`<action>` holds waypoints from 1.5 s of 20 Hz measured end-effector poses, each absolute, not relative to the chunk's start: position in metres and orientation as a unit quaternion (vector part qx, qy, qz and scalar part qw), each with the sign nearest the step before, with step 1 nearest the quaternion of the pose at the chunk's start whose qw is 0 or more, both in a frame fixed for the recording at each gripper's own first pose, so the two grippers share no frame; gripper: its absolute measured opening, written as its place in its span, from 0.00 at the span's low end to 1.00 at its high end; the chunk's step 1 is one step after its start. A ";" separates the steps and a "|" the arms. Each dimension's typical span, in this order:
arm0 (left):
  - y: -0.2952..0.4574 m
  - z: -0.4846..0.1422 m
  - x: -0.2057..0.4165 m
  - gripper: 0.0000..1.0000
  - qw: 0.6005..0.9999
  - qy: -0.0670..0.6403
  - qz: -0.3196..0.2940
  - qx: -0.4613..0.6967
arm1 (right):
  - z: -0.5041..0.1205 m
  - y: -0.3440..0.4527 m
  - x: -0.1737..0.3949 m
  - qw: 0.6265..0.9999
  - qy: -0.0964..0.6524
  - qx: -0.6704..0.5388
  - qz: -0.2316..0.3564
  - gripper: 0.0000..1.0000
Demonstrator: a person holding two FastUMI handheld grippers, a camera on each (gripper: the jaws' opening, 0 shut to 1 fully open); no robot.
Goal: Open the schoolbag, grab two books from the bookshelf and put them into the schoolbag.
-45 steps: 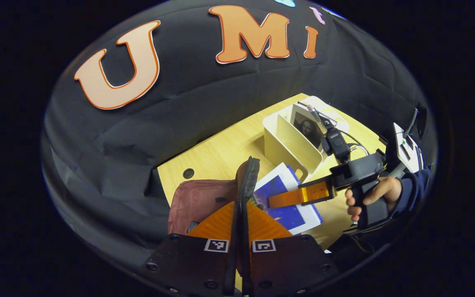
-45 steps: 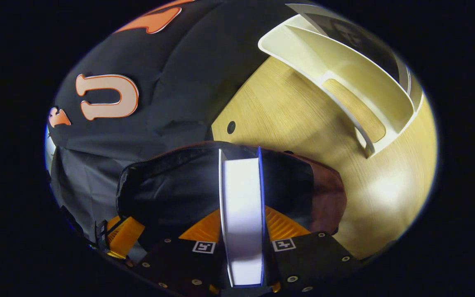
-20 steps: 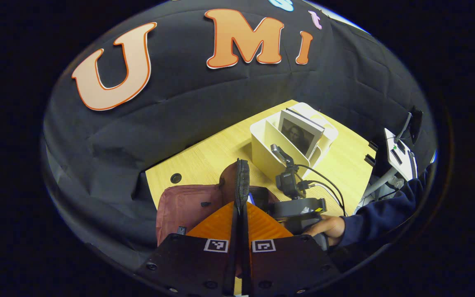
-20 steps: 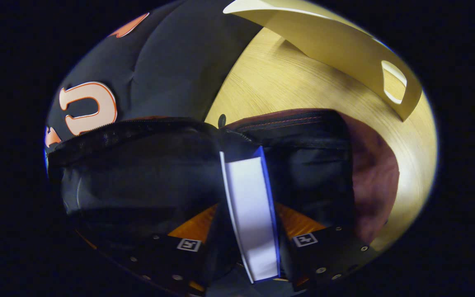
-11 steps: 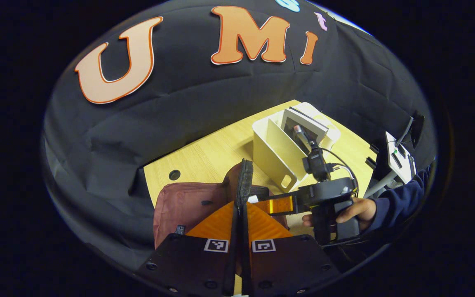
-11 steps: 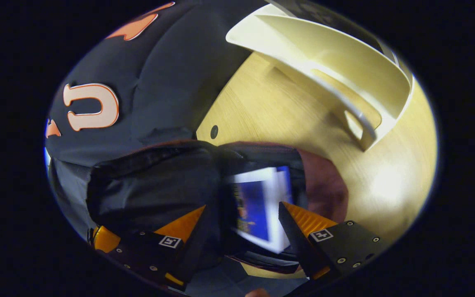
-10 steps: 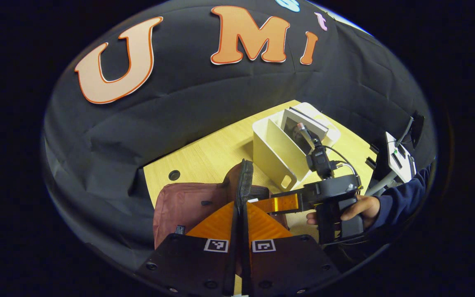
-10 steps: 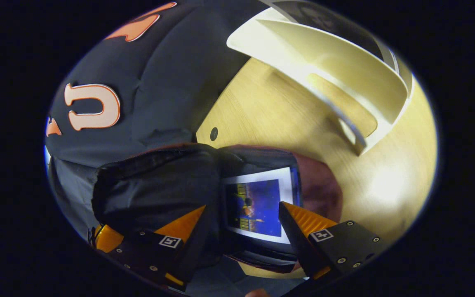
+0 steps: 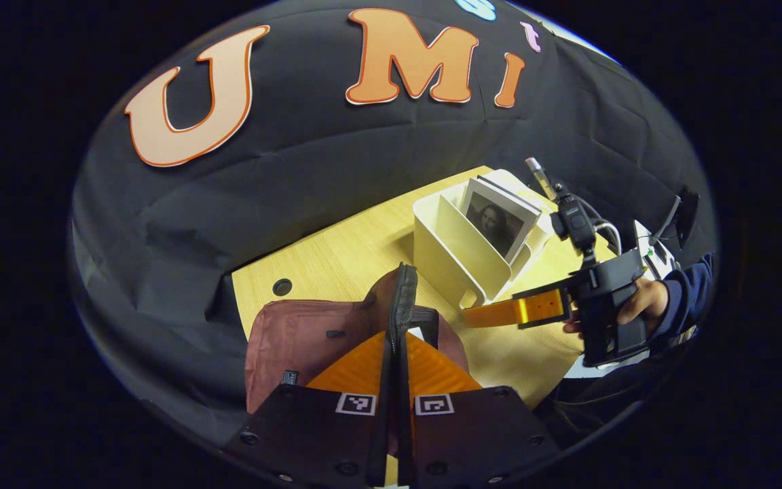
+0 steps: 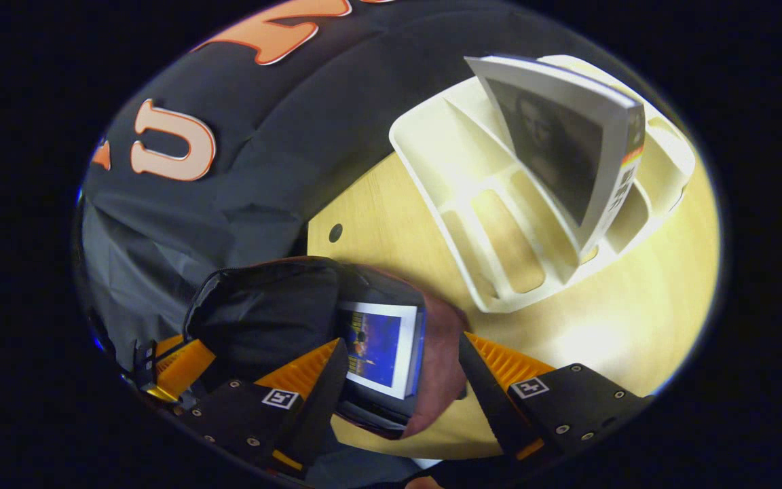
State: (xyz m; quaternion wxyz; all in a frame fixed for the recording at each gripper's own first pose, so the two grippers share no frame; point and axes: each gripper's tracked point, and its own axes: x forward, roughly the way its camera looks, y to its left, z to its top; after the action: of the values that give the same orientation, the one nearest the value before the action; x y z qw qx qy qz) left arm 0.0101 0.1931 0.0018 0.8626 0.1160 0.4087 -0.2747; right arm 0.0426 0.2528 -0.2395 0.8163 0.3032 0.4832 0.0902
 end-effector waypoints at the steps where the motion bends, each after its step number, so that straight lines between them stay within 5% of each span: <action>1: 0.194 0.001 0.009 0.07 0.864 0.408 -0.274 0.114 | -0.234 0.245 0.041 0.821 0.482 0.292 0.087 0.97; 19: 0.188 -0.012 0.008 0.07 0.863 0.418 -0.269 0.089 | -0.154 0.105 0.078 0.856 0.511 0.052 0.049 0.97; 30: 0.193 -0.030 0.014 0.07 0.862 0.437 -0.248 0.065 | -0.166 0.082 0.117 0.798 0.600 0.016 0.050 0.98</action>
State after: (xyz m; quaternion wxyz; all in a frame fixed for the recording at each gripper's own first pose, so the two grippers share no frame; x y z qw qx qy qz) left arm 0.0145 0.1926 -0.0295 0.8620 0.0654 0.4373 -0.2478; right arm 0.1170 0.0825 -0.1661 0.7984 0.0159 0.5999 0.0498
